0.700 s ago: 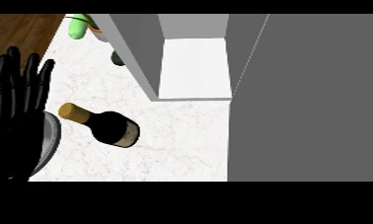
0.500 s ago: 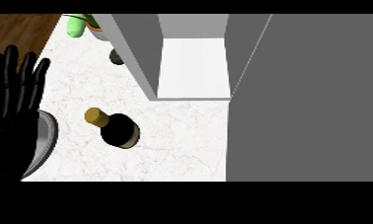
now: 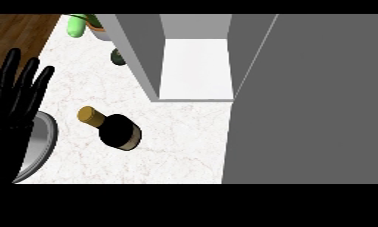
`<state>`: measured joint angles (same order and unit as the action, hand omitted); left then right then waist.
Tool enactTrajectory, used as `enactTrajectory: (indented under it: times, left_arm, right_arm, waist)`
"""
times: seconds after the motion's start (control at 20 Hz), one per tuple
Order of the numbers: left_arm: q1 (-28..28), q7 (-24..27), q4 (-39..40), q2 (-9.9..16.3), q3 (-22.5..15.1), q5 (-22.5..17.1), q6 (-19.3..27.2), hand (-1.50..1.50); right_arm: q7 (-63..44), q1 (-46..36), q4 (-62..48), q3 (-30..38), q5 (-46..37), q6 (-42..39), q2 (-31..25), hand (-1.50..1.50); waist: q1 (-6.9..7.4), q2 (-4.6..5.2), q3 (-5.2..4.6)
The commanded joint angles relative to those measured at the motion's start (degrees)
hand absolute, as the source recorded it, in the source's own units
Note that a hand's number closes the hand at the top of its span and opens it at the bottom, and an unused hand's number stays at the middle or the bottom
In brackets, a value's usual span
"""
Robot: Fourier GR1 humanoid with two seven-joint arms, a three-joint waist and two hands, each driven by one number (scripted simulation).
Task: Pick up the wine, place it into the cabinet and close the cabinet
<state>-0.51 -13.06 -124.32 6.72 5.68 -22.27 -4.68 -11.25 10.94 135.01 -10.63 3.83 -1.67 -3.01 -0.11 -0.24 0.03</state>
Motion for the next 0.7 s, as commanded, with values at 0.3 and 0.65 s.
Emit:
enactTrajectory:
  times: [0.3,0.65]
  left_arm:
    - [-5.4,-17.1,-12.1,2.9,1.2,-3.4,9.8,-1.50]
    - [-4.4,-21.4,-13.9,3.5,3.0,-4.8,11.7,-1.50]
  right_arm:
    - [-12.0,3.1,12.9,-12.4,-8.1,4.4,1.7,-1.50]
    - [-19.7,-5.1,14.0,-14.1,-10.6,9.2,1.9,-1.50]
  waist:
    - [-0.16,0.07,-0.03]
    - [0.15,0.09,-0.08]
